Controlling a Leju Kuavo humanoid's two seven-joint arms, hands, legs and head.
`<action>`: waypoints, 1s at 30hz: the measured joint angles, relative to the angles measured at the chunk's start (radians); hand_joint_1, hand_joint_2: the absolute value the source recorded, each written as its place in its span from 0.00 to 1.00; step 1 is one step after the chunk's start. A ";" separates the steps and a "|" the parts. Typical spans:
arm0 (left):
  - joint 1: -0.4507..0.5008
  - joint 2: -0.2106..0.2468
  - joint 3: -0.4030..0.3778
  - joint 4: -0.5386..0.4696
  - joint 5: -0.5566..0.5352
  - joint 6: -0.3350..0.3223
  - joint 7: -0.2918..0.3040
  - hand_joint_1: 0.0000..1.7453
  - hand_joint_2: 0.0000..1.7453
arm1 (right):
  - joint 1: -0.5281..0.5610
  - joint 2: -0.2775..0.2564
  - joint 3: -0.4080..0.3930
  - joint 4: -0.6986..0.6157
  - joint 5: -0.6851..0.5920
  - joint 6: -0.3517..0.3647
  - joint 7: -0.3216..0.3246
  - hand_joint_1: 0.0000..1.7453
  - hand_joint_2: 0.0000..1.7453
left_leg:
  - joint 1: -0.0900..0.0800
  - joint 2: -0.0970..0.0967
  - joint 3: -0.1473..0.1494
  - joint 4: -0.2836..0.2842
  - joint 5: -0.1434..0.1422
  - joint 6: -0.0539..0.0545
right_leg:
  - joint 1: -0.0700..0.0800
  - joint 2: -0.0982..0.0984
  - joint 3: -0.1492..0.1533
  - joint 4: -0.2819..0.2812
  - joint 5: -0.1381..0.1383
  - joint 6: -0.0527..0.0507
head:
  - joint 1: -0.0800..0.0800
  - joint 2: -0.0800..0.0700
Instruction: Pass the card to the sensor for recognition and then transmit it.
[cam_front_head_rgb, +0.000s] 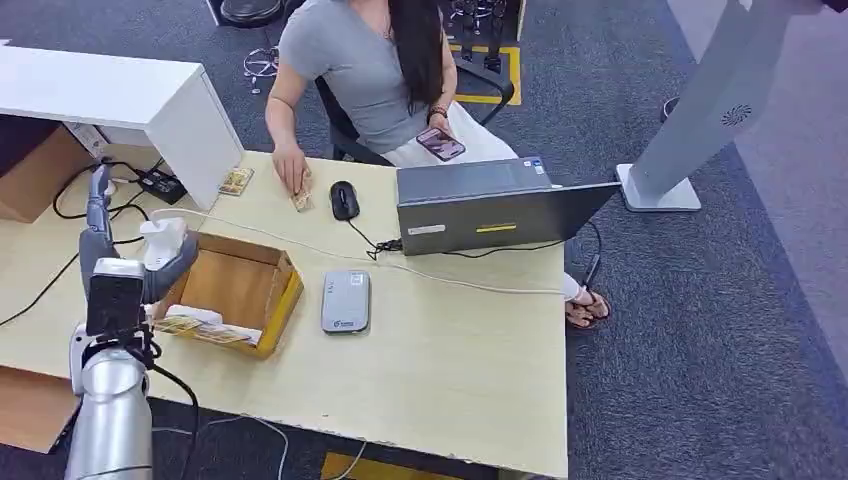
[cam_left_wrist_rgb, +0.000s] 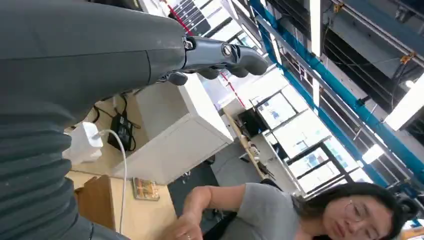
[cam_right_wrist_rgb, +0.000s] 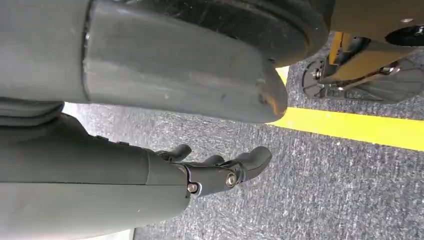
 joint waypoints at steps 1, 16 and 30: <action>-0.016 0.010 -0.013 0.012 -0.023 0.009 0.010 0.00 1.00 | 0.000 0.000 0.002 0.000 0.005 0.000 0.001 0.00 0.00 | 0.000 0.000 0.000 0.000 0.000 0.000 | 0.000 0.000 0.000 0.000 0.000 0.000 | 0.000 0.000; -0.252 0.208 -0.196 0.226 -0.377 0.175 0.171 0.00 1.00 | -0.007 0.000 0.014 0.001 0.061 0.001 0.015 0.00 0.00 | 0.000 0.000 0.000 0.000 0.000 0.000 | 0.000 0.000 0.000 0.000 0.000 0.000 | 0.000 0.000; -0.469 0.361 -0.355 0.427 -0.687 0.347 0.301 0.00 1.00 | -0.015 0.000 0.014 0.001 0.100 -0.007 0.023 0.00 0.00 | 0.000 0.001 0.000 0.000 0.001 0.000 | 0.000 0.001 0.000 0.001 0.001 -0.001 | 0.000 0.000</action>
